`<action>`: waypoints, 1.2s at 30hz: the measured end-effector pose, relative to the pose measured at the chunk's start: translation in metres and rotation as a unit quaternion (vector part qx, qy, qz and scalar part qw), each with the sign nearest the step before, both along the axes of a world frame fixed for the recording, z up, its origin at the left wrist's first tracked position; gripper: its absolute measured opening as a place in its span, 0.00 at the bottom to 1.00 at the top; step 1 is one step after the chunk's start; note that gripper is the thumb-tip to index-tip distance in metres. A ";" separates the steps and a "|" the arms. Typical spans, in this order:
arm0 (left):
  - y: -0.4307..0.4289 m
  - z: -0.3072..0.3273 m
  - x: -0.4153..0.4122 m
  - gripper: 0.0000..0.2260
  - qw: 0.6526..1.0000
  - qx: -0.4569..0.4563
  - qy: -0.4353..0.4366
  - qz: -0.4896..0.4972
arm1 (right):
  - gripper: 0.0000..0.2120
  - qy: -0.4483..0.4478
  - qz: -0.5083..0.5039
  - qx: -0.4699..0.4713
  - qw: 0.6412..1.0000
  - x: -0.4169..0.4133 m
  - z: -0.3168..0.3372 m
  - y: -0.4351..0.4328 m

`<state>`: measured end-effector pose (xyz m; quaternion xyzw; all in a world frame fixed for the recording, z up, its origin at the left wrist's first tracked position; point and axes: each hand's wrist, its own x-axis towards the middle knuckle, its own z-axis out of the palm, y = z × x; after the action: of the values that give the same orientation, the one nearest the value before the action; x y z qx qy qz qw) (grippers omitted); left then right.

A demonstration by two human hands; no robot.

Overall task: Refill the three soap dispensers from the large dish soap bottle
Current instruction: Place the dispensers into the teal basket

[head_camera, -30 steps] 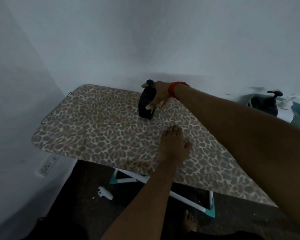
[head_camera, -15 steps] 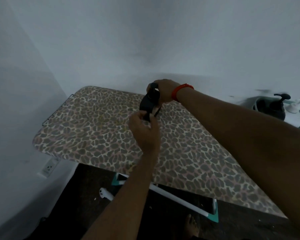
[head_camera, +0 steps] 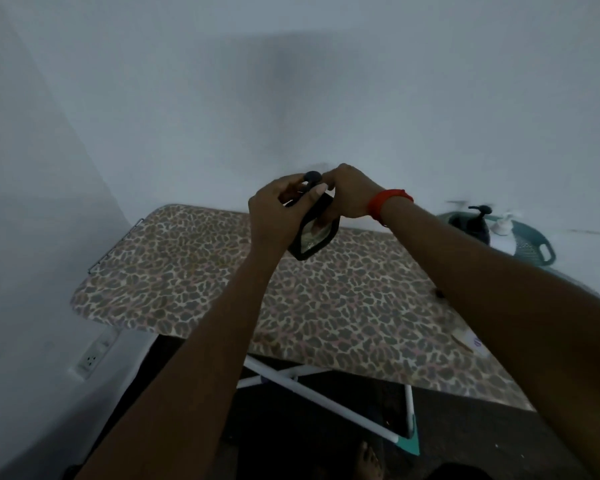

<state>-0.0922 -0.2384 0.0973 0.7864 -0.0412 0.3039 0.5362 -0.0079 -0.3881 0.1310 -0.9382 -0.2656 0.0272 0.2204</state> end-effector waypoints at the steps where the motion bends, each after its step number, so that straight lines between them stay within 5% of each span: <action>1: -0.008 0.009 -0.009 0.15 1.000 -0.002 -0.014 -0.009 | 0.20 -0.004 0.000 -0.012 1.000 -0.010 0.010 -0.009; 6: -0.040 0.046 -0.040 0.09 0.994 0.027 -0.034 -0.100 | 0.28 -0.019 -0.011 -0.090 0.996 -0.056 0.057 -0.060; 10: -0.055 0.073 -0.052 0.10 0.957 0.001 0.054 -0.286 | 0.22 0.003 0.000 -0.118 0.993 -0.089 0.084 -0.102; 14: -0.087 0.092 -0.061 0.10 0.941 0.014 0.045 -0.334 | 0.18 -0.002 -0.007 -0.096 0.995 -0.116 0.104 -0.138; 19: -0.125 0.104 -0.068 0.12 0.943 0.012 0.021 -0.331 | 0.17 -0.002 -0.039 -0.057 0.998 -0.134 0.118 -0.176; 25: -0.145 0.095 -0.072 0.29 0.924 0.001 0.190 -0.331 | 0.27 -0.005 -0.069 -0.028 0.997 -0.140 0.124 -0.218; 29: -0.159 0.072 -0.080 0.24 0.935 0.074 0.125 -0.322 | 0.26 0.024 -0.076 -0.001 0.997 -0.141 0.119 -0.233; 36: -0.196 0.038 -0.094 0.22 0.988 0.056 -0.003 -0.145 | 0.34 0.023 -0.084 0.078 0.993 -0.143 0.107 -0.243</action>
<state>-0.1864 -0.4347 0.1357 0.7998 -0.1733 0.2224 0.5300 -0.1506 -0.6313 0.2381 -0.9362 -0.1826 0.0091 0.3002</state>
